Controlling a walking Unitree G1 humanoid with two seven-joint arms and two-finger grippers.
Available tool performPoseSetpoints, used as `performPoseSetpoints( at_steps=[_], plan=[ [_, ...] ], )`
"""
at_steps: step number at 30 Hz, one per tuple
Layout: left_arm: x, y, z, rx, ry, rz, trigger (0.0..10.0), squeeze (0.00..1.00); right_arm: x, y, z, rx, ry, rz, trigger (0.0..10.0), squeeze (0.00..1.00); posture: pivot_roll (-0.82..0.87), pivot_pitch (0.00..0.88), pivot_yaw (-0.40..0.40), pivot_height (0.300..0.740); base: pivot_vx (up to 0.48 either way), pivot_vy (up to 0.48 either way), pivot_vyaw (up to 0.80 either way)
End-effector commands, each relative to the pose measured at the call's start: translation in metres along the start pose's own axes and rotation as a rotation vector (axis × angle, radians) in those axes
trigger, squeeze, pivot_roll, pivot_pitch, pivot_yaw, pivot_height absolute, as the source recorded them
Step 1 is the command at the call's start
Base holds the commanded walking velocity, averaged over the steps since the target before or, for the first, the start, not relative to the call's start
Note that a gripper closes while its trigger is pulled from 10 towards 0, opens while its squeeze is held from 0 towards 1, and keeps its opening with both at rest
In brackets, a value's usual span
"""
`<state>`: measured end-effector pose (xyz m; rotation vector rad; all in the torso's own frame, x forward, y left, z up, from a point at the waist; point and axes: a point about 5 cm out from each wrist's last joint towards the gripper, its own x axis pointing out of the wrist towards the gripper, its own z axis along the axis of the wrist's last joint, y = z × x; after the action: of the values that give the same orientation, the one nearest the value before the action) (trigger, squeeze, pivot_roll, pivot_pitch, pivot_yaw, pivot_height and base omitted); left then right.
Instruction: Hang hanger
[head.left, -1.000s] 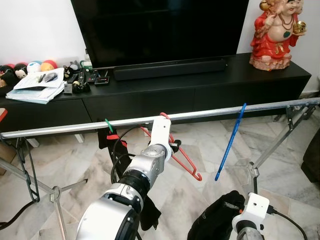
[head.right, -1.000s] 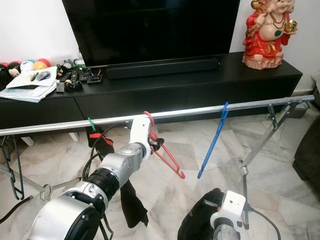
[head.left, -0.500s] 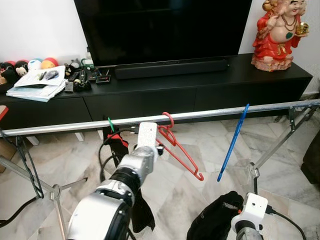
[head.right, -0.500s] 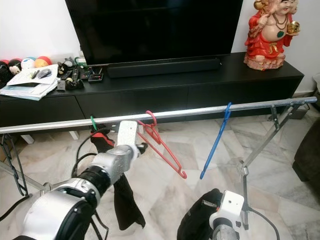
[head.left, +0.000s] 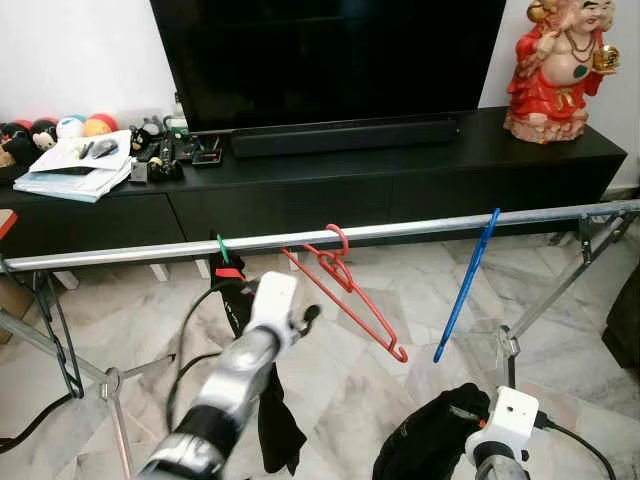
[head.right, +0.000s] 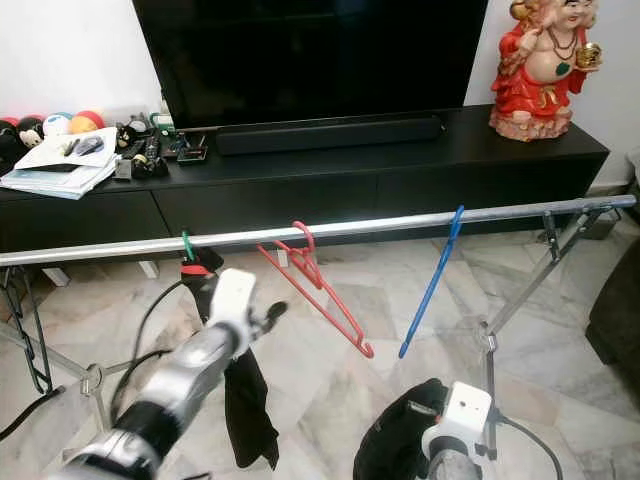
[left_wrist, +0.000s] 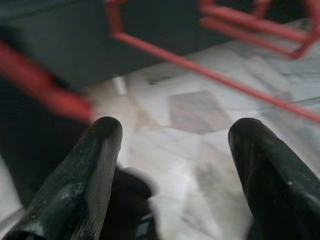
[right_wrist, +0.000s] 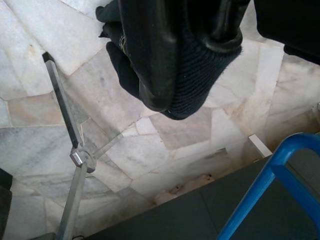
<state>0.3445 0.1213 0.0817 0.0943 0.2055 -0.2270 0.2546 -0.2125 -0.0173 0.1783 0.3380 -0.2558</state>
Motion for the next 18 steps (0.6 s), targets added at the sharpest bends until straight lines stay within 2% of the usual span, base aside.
performPoseSetpoints(
  at_steps=[1,5,15,18],
  plan=[
    [-0.002,0.002,0.008,0.026,-0.058,0.003,10.0,0.00,-0.001,0.002,-0.001,0.006,-0.001,0.003,10.0,0.00,-0.02,0.053,0.041,0.740,0.000,0.000,0.00],
    [-0.006,0.003,0.009,0.014,-0.074,0.025,10.0,0.00,0.000,0.005,0.000,0.008,-0.002,0.008,10.0,0.00,-0.02,0.049,0.048,0.740,0.000,0.000,0.00],
    [-0.008,-0.004,0.014,0.003,-0.099,0.012,10.0,0.00,0.002,-0.001,0.007,0.013,-0.041,-0.012,10.0,0.00,-0.03,0.033,0.058,0.740,0.000,-0.423,0.00],
    [-0.009,-0.004,0.014,-0.005,-0.097,0.009,10.0,0.00,0.004,-0.003,0.016,0.015,-0.094,-0.025,10.0,0.00,-0.03,0.033,0.058,0.740,0.000,-0.089,0.00]
  ],
)
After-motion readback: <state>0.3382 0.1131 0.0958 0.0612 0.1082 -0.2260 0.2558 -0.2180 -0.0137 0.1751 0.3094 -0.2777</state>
